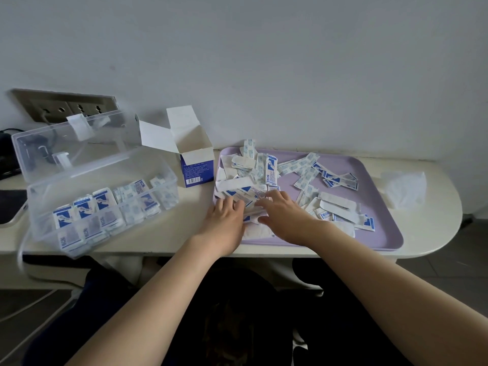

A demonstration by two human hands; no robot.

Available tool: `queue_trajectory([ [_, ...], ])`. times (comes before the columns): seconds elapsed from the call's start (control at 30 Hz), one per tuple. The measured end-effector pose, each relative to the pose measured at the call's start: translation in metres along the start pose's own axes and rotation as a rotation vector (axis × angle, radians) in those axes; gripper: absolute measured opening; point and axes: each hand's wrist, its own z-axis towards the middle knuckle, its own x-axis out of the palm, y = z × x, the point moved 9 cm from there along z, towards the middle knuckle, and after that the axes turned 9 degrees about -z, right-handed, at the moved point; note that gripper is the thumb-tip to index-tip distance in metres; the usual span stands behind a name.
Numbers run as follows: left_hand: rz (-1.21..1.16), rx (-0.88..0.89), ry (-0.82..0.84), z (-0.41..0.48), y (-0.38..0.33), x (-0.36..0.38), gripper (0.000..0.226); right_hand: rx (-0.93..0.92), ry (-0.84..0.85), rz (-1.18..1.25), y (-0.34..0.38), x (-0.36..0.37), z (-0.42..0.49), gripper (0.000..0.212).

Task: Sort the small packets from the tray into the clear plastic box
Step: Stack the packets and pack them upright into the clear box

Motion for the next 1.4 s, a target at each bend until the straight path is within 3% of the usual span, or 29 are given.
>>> queue_trajectory([
  [0.2,-0.043,-0.040,-0.018,-0.001,0.000,0.003,0.036,-0.036,-0.098,0.281,0.017,0.000,0.006,0.048],
  [0.37,-0.164,-0.043,-0.026,0.001,-0.002,-0.002,0.034,-0.021,-0.167,0.353,0.018,-0.002,0.009,0.023],
  [0.53,-0.180,-0.182,-0.062,-0.003,0.017,-0.015,0.039,0.003,-0.236,0.304,0.011,-0.013,0.007,0.022],
  [0.77,-0.327,-0.179,-0.009,0.000,0.012,-0.007,0.035,0.015,-0.205,0.350,0.018,-0.002,0.009,0.039],
  [0.9,-0.204,-0.145,-0.035,-0.001,0.011,-0.011,0.031,-0.028,-0.182,0.208,0.022,0.000,0.008,0.028],
  [1.1,0.003,-0.119,-0.120,-0.006,0.006,-0.030,0.031,-0.049,-0.309,0.120,0.026,-0.027,0.002,0.019],
  [1.23,-0.098,-0.114,-0.167,-0.013,0.007,-0.045,0.022,-0.037,-0.315,0.133,0.022,-0.044,-0.002,0.014],
  [1.4,-0.271,-0.132,-0.154,-0.021,0.018,-0.051,0.017,-0.149,-0.207,0.134,0.030,-0.040,-0.003,0.014],
])
